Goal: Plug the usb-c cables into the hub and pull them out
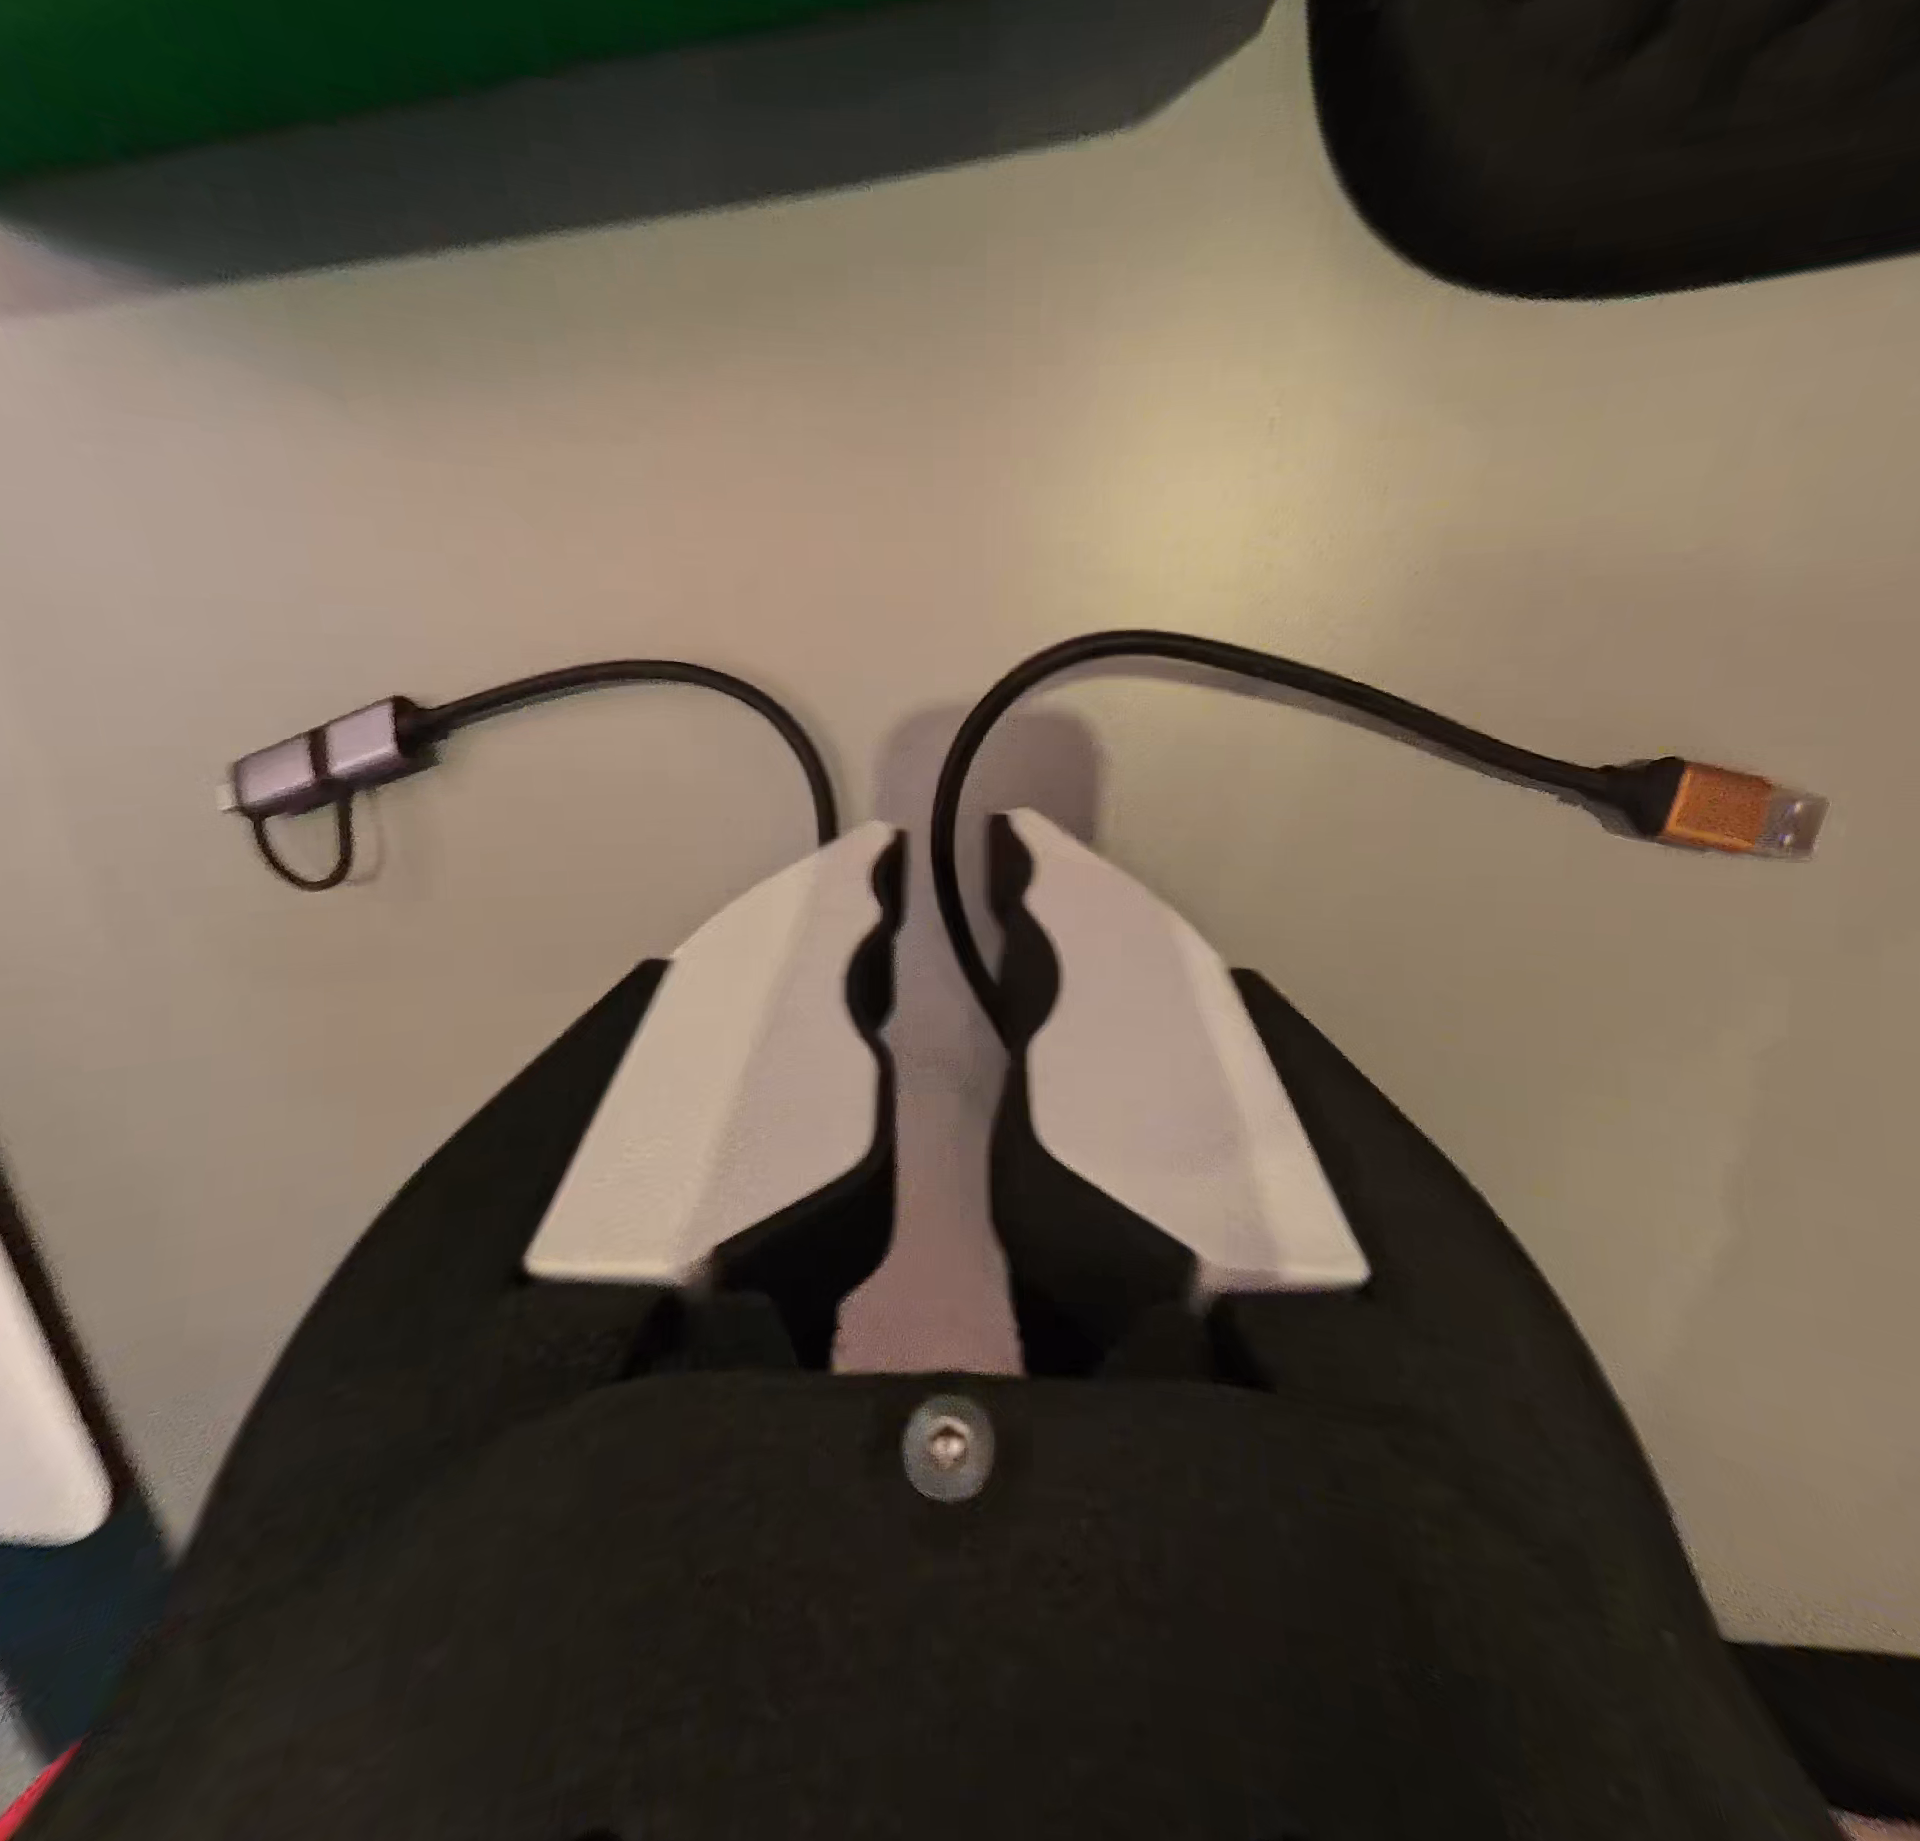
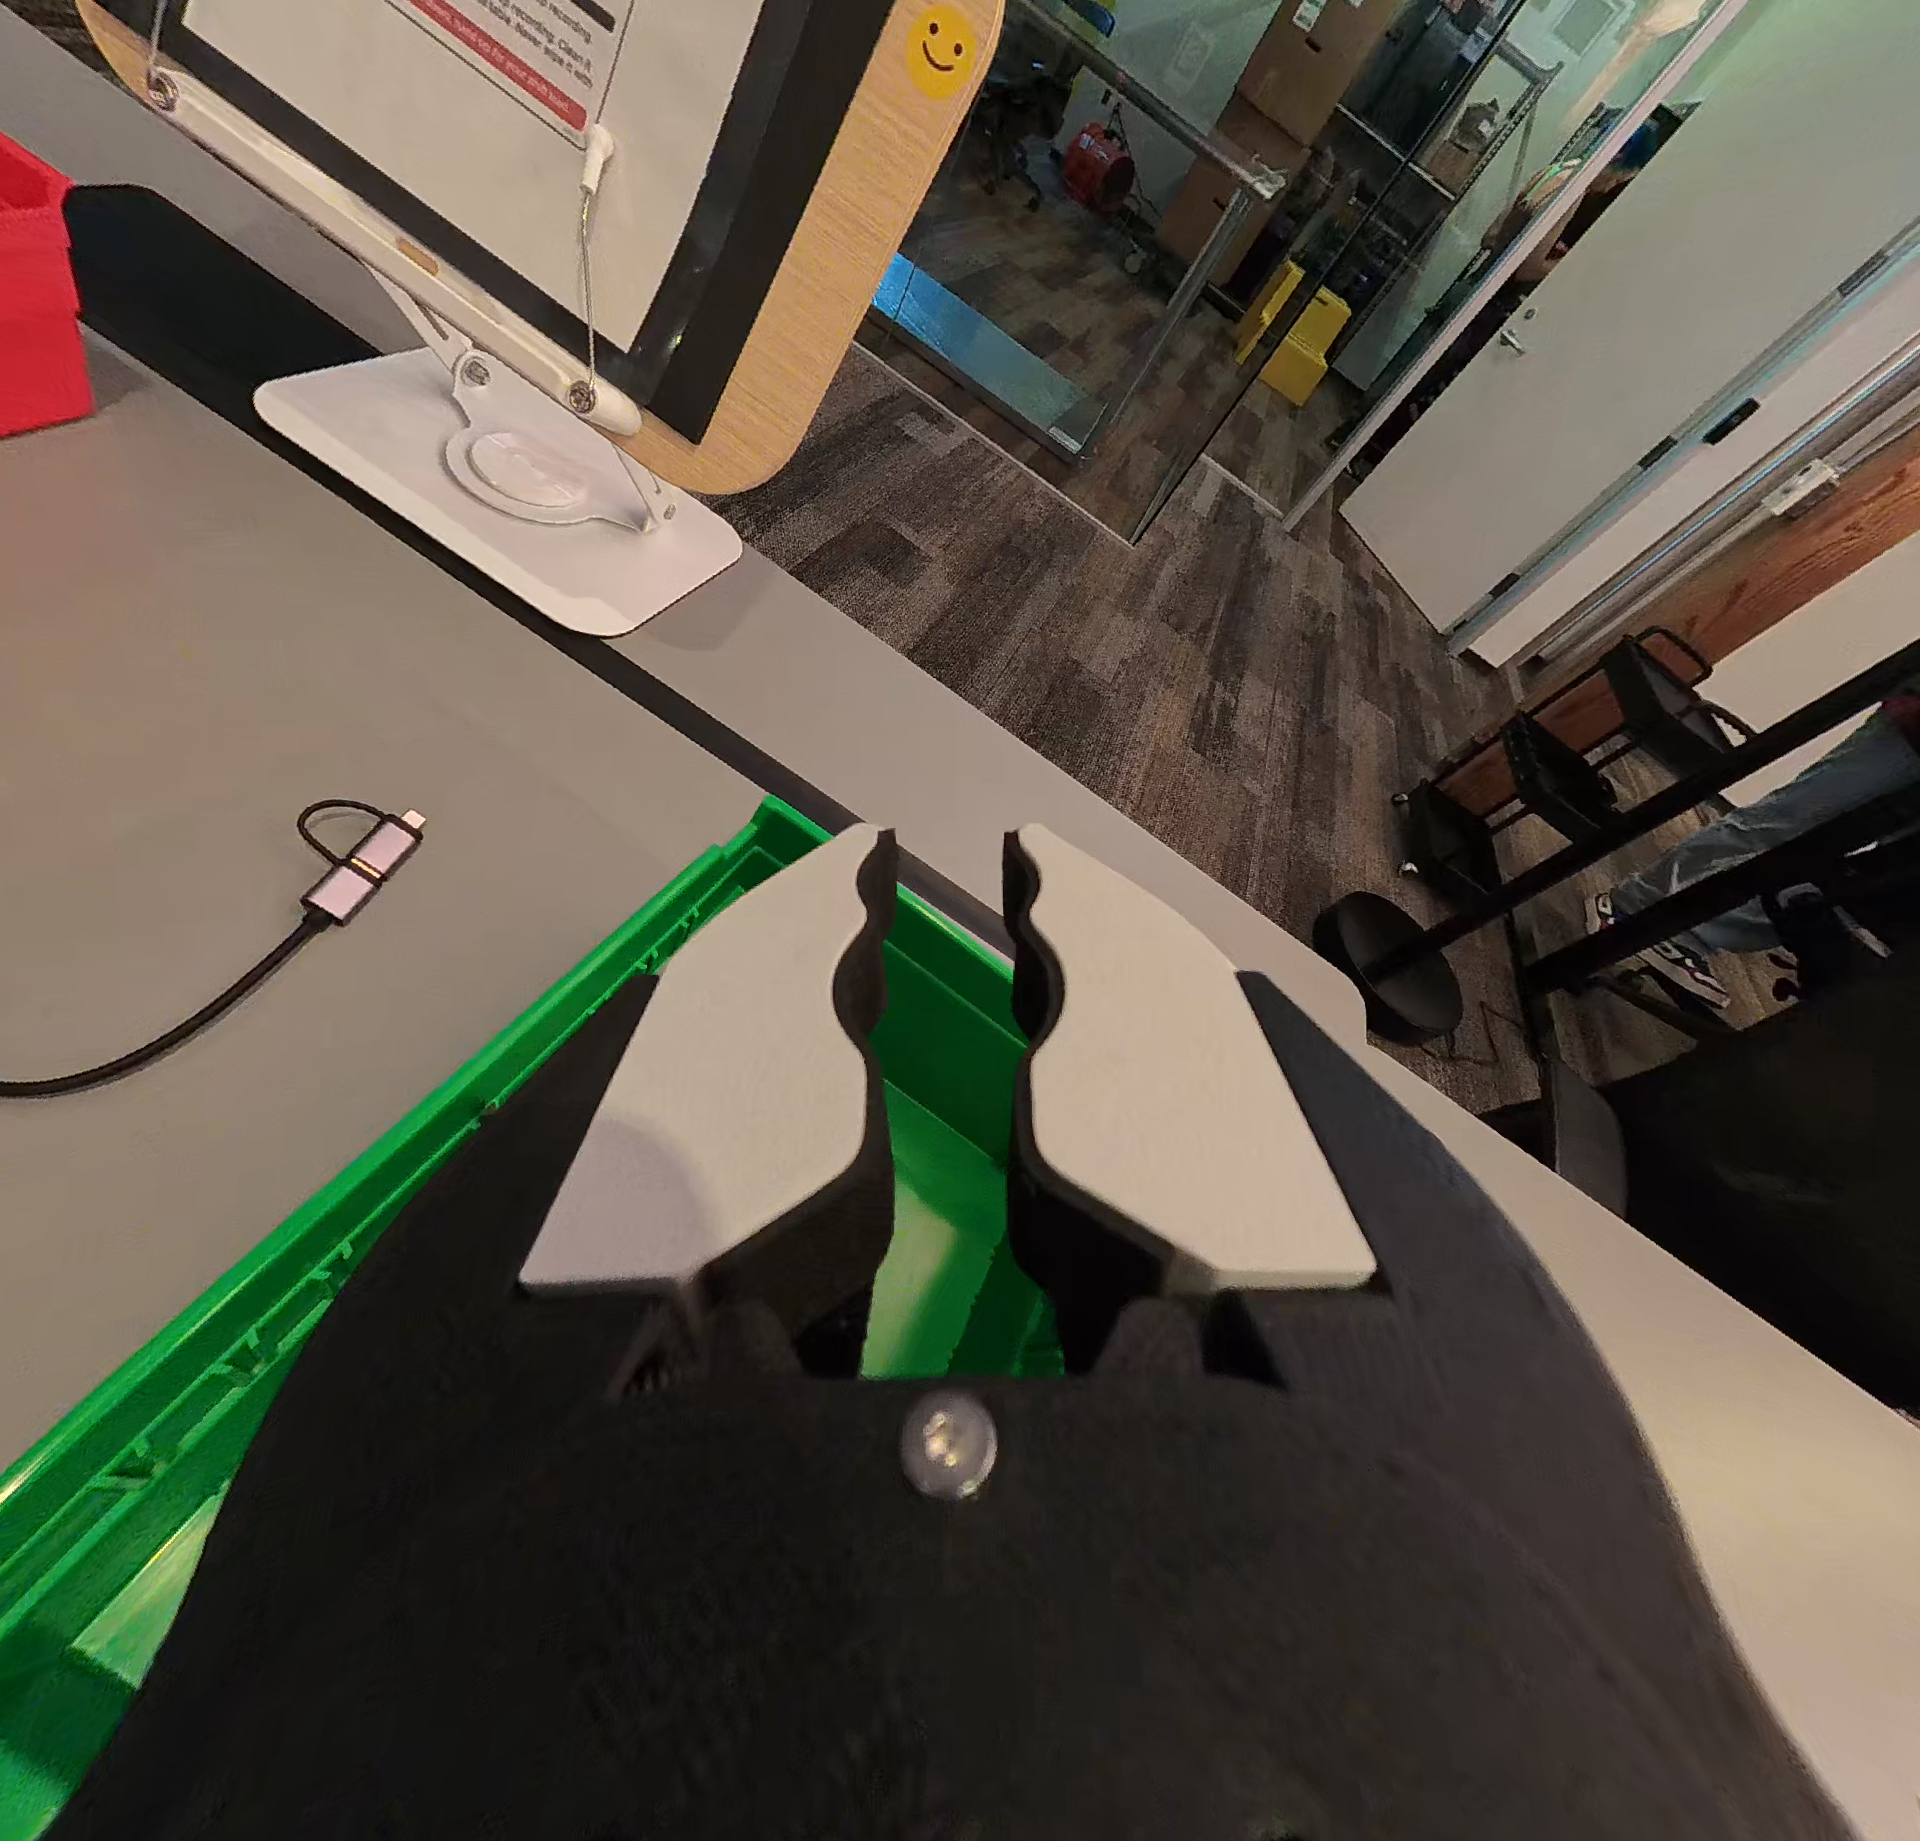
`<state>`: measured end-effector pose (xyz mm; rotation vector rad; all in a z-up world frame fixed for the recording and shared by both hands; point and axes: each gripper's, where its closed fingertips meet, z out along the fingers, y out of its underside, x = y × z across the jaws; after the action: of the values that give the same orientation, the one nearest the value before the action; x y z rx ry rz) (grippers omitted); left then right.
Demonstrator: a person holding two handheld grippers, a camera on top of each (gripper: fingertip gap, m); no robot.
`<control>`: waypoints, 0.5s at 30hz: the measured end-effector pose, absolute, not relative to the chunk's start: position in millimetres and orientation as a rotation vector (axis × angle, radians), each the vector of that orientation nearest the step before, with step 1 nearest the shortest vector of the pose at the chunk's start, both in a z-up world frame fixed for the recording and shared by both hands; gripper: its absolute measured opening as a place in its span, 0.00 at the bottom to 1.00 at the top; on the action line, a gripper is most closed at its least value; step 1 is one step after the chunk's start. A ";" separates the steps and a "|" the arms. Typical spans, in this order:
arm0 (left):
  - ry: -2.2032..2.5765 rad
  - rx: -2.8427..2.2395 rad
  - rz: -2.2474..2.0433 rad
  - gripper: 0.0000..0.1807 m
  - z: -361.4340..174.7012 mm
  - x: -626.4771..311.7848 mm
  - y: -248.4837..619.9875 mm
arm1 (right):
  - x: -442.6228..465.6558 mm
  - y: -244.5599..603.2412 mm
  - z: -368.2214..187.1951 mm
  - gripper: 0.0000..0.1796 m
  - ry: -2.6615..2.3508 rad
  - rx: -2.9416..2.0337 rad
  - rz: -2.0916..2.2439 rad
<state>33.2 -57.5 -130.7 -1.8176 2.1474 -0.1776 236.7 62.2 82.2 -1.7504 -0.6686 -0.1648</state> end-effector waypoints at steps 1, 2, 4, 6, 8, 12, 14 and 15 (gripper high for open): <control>2.143 -1.840 -0.216 0.17 -133.3 34.0 -57.5 | 236.8 62.0 82.2 0.11 -0.669 -1.750 -0.163; 2.133 -1.864 -0.231 0.23 -133.5 32.5 -55.4 | 236.9 61.7 82.3 0.11 -0.670 -1.749 -0.163; 2.090 -1.900 -0.206 0.31 -127.5 24.3 -45.3 | 237.1 60.9 82.9 0.11 -0.672 -1.745 -0.163; 2.033 -1.932 -0.082 0.29 -119.2 6.0 -27.7 | 236.2 59.8 84.5 0.11 -0.676 -1.737 -0.161; 2.010 -1.958 0.113 0.27 -115.7 -21.0 -10.2 | 233.9 58.8 86.3 0.11 -0.686 -1.724 -0.160; 1.982 -2.067 0.460 0.27 -132.5 -68.6 20.3 | 227.7 58.3 87.4 0.11 -0.711 -1.711 -0.163; 1.957 -2.131 0.492 0.24 -145.0 -72.3 27.1 | 226.1 58.6 86.0 0.12 -0.724 -1.716 -0.175; 1.954 -2.161 0.470 0.23 -149.5 -70.3 26.3 | 226.1 58.9 85.1 0.12 -0.728 -1.720 -0.183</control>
<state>-70.3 26.3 -149.5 -2.1610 1.9538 0.4695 226.1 58.9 85.1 -1.7196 -0.7276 -0.1828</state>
